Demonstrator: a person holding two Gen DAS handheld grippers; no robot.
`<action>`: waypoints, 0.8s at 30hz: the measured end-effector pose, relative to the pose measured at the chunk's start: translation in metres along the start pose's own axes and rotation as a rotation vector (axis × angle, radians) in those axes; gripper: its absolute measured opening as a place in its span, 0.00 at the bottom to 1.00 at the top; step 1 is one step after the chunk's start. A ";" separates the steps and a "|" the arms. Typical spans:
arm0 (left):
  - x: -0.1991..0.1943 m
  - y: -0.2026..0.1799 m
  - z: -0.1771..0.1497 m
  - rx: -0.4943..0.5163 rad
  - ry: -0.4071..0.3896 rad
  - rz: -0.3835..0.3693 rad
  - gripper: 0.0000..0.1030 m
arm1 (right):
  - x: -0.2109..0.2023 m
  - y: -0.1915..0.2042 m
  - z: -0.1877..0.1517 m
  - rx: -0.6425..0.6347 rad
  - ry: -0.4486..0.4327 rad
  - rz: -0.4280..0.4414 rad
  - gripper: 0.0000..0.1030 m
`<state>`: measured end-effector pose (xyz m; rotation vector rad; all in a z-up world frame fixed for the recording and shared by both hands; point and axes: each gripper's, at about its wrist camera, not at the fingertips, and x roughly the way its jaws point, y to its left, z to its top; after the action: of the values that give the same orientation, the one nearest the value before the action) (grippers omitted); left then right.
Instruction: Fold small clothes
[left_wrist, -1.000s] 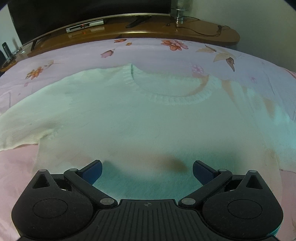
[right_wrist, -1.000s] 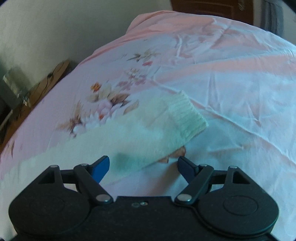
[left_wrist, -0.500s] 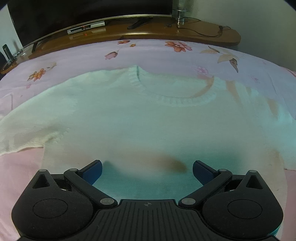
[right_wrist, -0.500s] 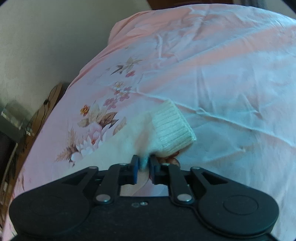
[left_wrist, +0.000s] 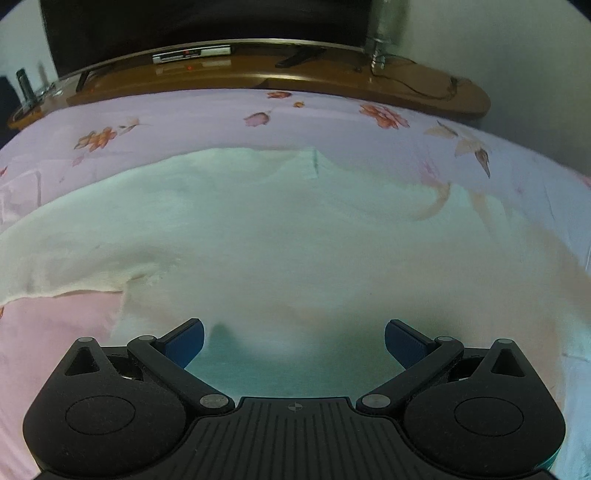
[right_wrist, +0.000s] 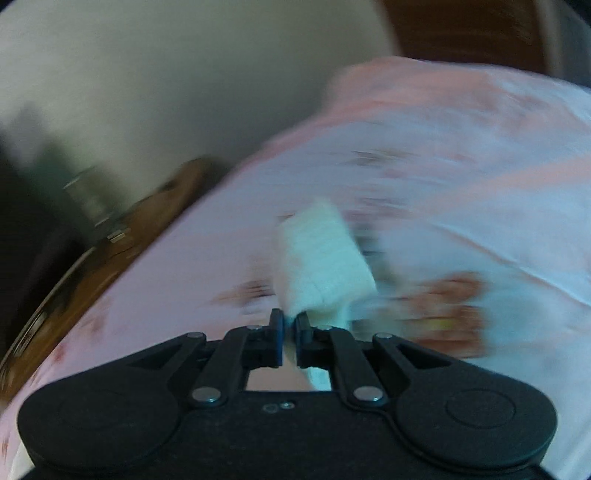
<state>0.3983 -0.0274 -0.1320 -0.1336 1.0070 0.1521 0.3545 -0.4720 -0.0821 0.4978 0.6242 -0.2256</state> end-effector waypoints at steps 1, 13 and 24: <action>-0.001 0.005 0.000 -0.009 -0.003 -0.003 1.00 | -0.001 0.021 -0.004 -0.037 0.006 0.046 0.07; -0.006 0.073 0.002 -0.137 0.012 -0.029 1.00 | 0.050 0.235 -0.148 -0.372 0.393 0.433 0.24; 0.020 0.046 -0.005 -0.281 0.181 -0.395 1.00 | 0.012 0.209 -0.139 -0.412 0.323 0.401 0.37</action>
<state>0.3960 0.0178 -0.1536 -0.6074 1.1159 -0.0829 0.3671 -0.2226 -0.1082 0.2506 0.8450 0.3666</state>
